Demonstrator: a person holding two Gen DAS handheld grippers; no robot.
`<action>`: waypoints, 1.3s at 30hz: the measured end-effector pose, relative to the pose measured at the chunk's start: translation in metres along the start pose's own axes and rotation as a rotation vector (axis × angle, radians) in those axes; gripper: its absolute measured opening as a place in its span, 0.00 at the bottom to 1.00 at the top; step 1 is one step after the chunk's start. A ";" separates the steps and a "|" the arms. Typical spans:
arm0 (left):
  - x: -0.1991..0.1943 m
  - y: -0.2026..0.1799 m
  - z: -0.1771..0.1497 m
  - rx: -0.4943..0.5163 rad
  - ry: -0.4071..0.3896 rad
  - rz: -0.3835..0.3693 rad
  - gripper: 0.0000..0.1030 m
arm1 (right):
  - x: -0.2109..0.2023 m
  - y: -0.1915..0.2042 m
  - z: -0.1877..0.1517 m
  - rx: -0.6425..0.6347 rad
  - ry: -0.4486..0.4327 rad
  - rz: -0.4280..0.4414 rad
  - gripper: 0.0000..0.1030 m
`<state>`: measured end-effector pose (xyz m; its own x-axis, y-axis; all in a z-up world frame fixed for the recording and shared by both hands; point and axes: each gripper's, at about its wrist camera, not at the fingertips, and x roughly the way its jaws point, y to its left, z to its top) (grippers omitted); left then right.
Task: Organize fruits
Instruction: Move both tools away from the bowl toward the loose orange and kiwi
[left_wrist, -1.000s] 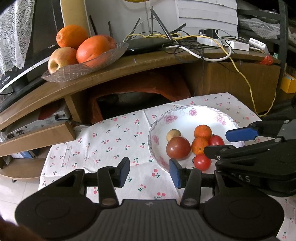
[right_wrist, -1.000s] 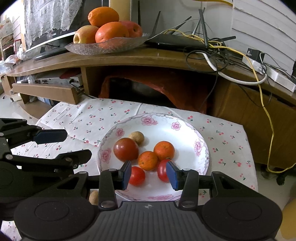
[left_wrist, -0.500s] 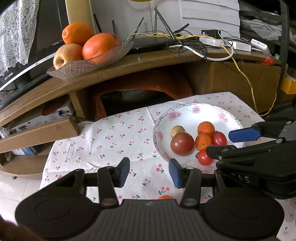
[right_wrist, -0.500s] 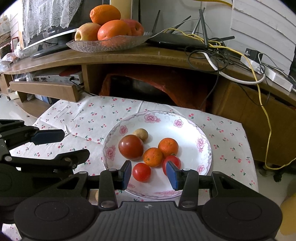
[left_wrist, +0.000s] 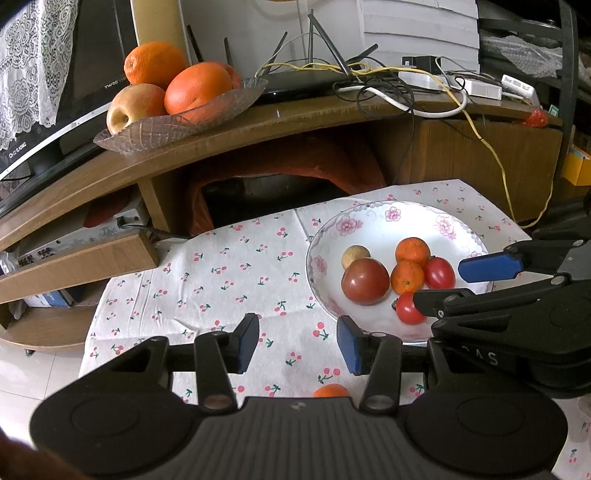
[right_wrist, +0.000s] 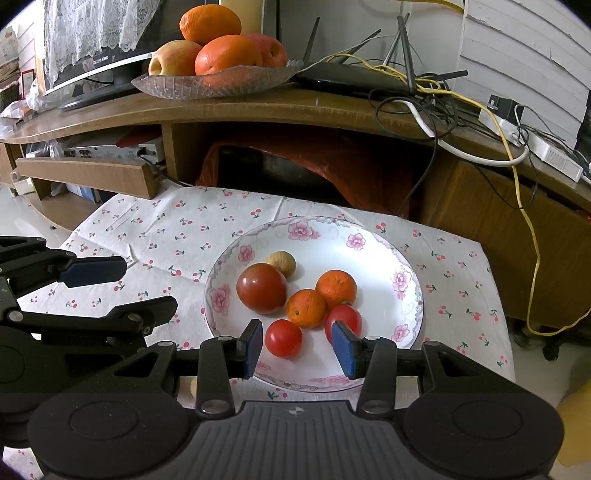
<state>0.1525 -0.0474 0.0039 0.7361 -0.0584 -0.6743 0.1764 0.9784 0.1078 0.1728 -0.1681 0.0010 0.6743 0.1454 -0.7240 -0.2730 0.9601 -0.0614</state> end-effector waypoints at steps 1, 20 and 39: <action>0.000 0.000 0.000 0.000 0.000 0.000 0.50 | 0.000 0.000 0.000 -0.001 0.000 -0.001 0.42; 0.001 0.002 -0.005 0.004 0.006 0.003 0.50 | 0.001 0.003 -0.001 -0.011 0.009 -0.009 0.42; -0.003 0.010 -0.013 0.016 0.022 -0.037 0.52 | 0.000 0.006 -0.008 -0.026 0.035 0.036 0.43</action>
<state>0.1433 -0.0351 -0.0030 0.7140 -0.0904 -0.6943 0.2144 0.9722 0.0939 0.1658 -0.1644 -0.0043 0.6394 0.1708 -0.7497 -0.3149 0.9477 -0.0526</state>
